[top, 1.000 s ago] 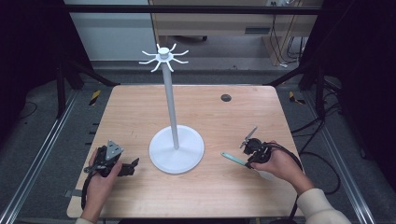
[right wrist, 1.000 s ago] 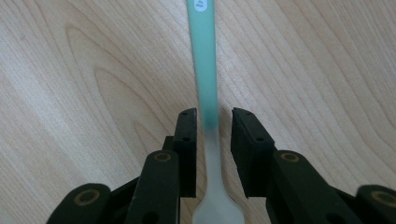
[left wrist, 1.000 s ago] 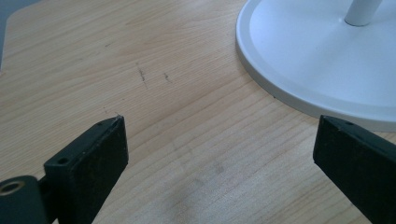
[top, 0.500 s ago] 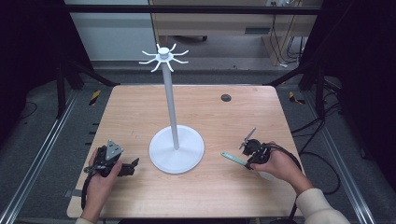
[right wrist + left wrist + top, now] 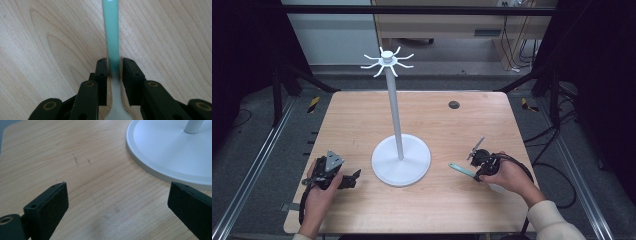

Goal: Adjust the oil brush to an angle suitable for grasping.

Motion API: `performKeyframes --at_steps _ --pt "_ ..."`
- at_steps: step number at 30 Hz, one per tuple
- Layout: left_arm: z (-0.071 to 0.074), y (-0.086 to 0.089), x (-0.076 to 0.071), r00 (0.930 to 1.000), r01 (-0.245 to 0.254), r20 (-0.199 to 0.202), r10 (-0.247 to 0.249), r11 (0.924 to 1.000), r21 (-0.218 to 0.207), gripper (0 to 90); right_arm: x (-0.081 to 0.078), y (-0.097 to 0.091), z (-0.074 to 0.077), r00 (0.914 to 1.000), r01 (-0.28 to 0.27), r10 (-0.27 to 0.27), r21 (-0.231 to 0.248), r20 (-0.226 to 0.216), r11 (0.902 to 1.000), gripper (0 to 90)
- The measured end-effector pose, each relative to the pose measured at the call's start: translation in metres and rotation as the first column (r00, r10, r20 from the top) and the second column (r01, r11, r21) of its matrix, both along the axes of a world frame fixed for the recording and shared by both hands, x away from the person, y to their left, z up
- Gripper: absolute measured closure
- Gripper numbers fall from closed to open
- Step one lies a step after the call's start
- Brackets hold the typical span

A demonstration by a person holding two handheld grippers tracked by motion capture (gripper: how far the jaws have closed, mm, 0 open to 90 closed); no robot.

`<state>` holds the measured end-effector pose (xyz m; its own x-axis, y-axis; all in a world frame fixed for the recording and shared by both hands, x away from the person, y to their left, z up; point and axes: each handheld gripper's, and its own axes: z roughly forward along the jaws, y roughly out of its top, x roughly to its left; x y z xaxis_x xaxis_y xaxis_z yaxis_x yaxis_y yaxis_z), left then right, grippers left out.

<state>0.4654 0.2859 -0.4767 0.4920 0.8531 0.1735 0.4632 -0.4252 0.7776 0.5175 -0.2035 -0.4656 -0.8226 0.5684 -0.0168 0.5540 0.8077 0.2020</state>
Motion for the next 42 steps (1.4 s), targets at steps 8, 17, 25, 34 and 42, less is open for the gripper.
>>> performKeyframes --at_steps 8,17,25,34,42 --pt "0.0 0.0 0.0 1.0 0.003 -0.002 -0.003 1.0 0.004 2.9 0.001 -0.001 0.0 1.0 0.001 -0.001 0.001 -0.006 1.0 76.0" --pt "0.0 0.0 0.0 1.0 0.003 -0.002 -0.003 1.0 0.004 2.9 0.002 0.0 0.0 0.9999 -0.004 0.004 -0.015 -0.012 0.9999 77.8" --pt "0.0 0.0 0.0 1.0 0.004 -0.002 -0.004 1.0 0.004 2.9 0.002 0.001 0.0 0.9998 -0.012 0.012 -0.015 -0.017 0.9998 80.5" --pt "0.0 0.0 0.0 1.0 0.003 -0.003 -0.003 1.0 0.004 2.9 0.001 0.0 0.006 0.9995 -0.017 0.017 0.015 -0.026 0.9997 82.2" --pt "0.0 0.0 0.0 1.0 0.003 -0.003 -0.003 1.0 0.004 2.9 0.003 -0.005 0.025 0.9997 0.014 -0.015 0.054 0.021 0.9984 82.3"
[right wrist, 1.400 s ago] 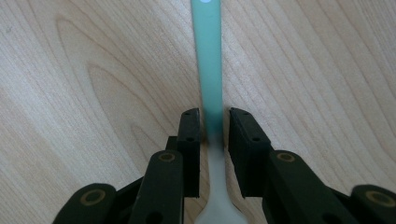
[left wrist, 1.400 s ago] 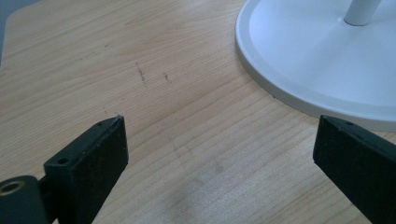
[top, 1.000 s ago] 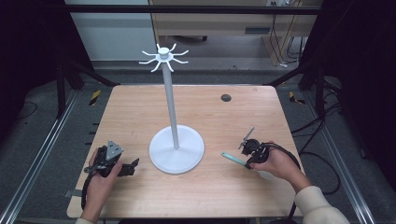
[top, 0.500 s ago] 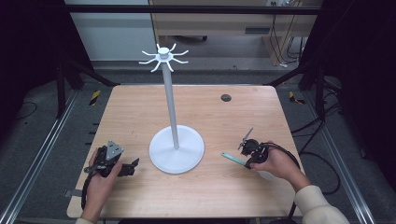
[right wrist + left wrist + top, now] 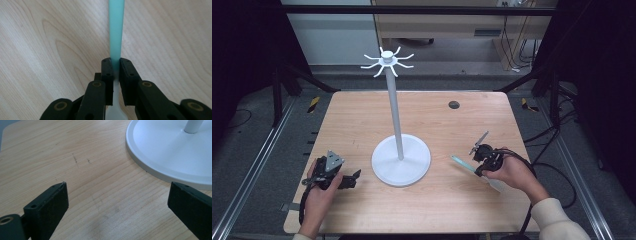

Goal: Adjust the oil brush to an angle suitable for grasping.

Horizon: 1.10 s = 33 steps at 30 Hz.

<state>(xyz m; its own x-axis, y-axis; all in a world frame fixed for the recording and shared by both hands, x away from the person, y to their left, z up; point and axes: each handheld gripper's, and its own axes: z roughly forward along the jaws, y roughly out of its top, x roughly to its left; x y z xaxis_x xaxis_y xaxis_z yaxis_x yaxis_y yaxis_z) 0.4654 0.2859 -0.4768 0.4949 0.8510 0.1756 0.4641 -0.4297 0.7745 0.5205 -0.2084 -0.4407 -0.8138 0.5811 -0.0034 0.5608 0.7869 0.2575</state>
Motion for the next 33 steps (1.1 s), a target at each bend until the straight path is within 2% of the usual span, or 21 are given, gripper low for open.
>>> performKeyframes --at_steps 7,9,10,14,16,21,23,24,25,26,27,29,31,33 --pt "0.0 0.0 0.0 1.0 -0.002 0.002 0.002 1.0 -0.003 2.9 0.001 0.001 0.018 0.9976 0.02 -0.023 0.048 0.066 0.9987 82.3" --pt "0.0 0.0 0.0 1.0 -0.002 0.001 0.002 1.0 -0.003 2.9 0.001 0.003 0.026 0.9939 0.023 -0.031 0.075 0.106 0.9969 82.2" --pt "0.0 0.0 0.0 1.0 -0.002 0.001 0.002 1.0 -0.003 2.9 0.001 0.003 0.026 0.9939 0.023 -0.031 0.075 0.106 0.9969 82.2" --pt "0.0 0.0 0.0 1.0 -0.001 0.001 0.001 1.0 -0.003 2.9 0.001 0.008 0.036 0.986 0.017 -0.037 0.12 0.163 0.9926 82.3" --pt "-0.001 0.0 0.0 1.0 -0.001 0.0 0.001 1.0 -0.002 2.9 0.001 0.011 0.043 0.9764 0.012 -0.047 0.165 0.211 0.9862 82.3" --pt "0.0 0.0 0.0 1.0 -0.001 0.0 0.001 1.0 0.0 2.9 0.001 0.016 0.049 0.9689 0.005 -0.054 0.198 0.242 0.9801 82.3" --pt "-0.001 0.0 0.0 1.0 0.0 -0.001 0.0 1.0 0.0 2.9 0.001 0.018 0.051 0.9639 0.0 -0.057 0.214 0.26 0.9769 82.2" --pt "-0.001 0.0 0.0 1.0 0.0 -0.001 0.0 1.0 0.001 2.9 0.001 0.019 0.054 0.9586 0.0 -0.065 0.227 0.277 0.9738 82.2" --pt "-0.001 0.0 0.0 1.0 0.0 -0.002 0.0 1.0 0.001 2.9 0.001 0.019 0.054 0.9586 0.0 -0.065 0.227 0.277 0.9738 82.2" --pt "-0.001 0.0 0.0 1.0 0.001 -0.003 -0.001 1.0 0.001 2.9 0.001 0.021 0.057 0.9534 0.003 -0.078 0.249 0.291 0.9684 82.2" --pt "-0.001 0.0 0.0 1.0 0.001 -0.003 -0.001 1.0 0.001 2.9 0.001 0.021 0.057 0.9534 0.003 -0.078 0.249 0.291 0.9684 82.2" --pt "-0.001 -0.001 -0.001 1.0 0.003 -0.003 -0.003 1.0 0.001 2.9 0.003 0.023 0.06 0.9473 0.005 -0.095 0.282 0.306 0.9594 82.3" --pt "-0.001 -0.001 -0.001 1.0 0.0 -0.001 0.0 1.0 -0.003 2.9 0.004 0.025 0.062 0.9414 0.015 -0.122 0.324 0.314 0.946 82.2" --pt "-0.001 -0.001 -0.001 1.0 -0.001 -0.002 0.001 1.0 -0.002 2.9 0.007 0.029 0.067 0.9317 0.015 -0.148 0.373 0.332 0.9277 82.3"
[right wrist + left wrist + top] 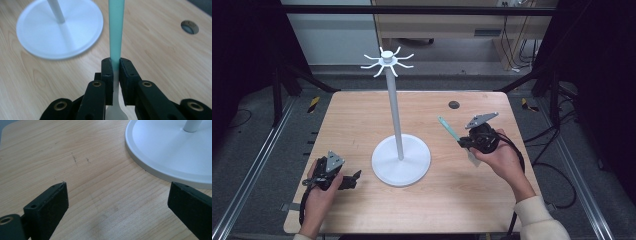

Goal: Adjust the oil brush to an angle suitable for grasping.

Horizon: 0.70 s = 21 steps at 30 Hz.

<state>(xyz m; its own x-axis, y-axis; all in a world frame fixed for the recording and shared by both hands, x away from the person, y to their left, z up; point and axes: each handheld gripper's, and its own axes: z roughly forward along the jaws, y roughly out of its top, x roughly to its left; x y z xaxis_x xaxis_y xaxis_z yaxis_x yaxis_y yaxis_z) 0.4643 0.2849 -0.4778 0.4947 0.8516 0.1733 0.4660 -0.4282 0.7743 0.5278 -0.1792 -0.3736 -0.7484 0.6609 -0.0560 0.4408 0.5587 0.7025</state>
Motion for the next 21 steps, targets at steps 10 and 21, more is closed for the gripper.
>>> performKeyframes --at_steps 10,21 --pt "0.0 0.001 0.0 1.0 -0.005 0.0 0.005 1.0 -0.003 2.9 0.006 0.013 0.014 0.9973 0.026 -0.035 0.125 0.065 0.9918 82.2" --pt "0.001 0.002 -0.001 1.0 -0.006 0.004 0.006 0.9999 -0.008 2.9 0.001 0.021 0.013 0.9919 0.054 -0.077 0.215 0.101 0.9752 82.2"
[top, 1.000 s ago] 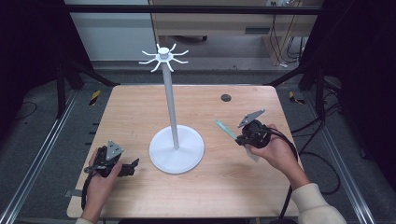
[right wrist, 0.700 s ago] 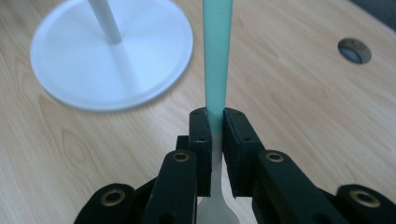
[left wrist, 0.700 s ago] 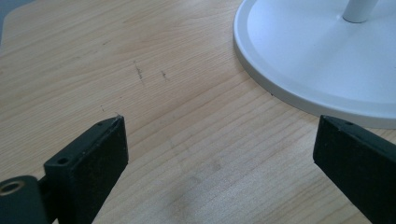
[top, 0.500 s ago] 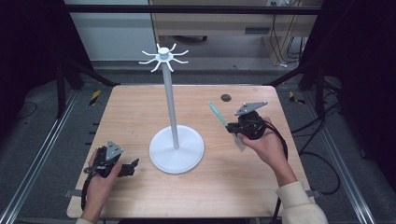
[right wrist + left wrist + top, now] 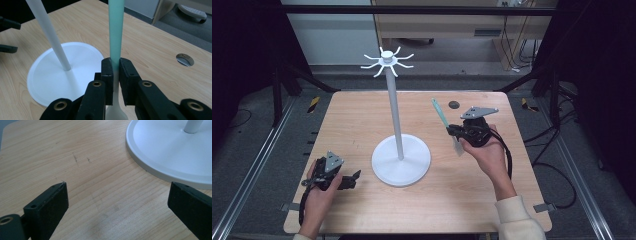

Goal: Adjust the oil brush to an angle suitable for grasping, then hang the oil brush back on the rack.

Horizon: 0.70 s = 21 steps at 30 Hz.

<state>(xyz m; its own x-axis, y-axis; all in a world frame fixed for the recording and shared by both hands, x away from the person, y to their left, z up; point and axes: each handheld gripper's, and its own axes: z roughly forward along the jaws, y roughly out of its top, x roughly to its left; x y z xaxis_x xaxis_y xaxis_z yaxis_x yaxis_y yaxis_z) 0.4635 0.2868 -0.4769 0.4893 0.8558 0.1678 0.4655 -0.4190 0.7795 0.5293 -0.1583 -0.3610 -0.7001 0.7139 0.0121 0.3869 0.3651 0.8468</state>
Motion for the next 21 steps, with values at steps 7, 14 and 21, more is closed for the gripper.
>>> performKeyframes --at_steps 7,14,21 --pt "0.0 -0.001 0.001 1.0 0.003 0.003 -0.003 1.0 -0.002 2.9 -0.004 0.001 0.0 0.9999 0.001 -0.001 0.012 0.016 0.9999 82.2" --pt "0.0 -0.001 0.001 1.0 0.003 0.005 -0.003 1.0 0.0 2.8 -0.01 0.001 0.004 0.9993 0.005 -0.006 0.034 0.038 0.9994 82.2" --pt "0.001 -0.001 0.001 1.0 0.008 0.003 -0.008 0.9999 0.01 2.9 -0.021 -0.003 0.019 0.9957 0.007 -0.016 0.098 0.091 0.9952 82.2"
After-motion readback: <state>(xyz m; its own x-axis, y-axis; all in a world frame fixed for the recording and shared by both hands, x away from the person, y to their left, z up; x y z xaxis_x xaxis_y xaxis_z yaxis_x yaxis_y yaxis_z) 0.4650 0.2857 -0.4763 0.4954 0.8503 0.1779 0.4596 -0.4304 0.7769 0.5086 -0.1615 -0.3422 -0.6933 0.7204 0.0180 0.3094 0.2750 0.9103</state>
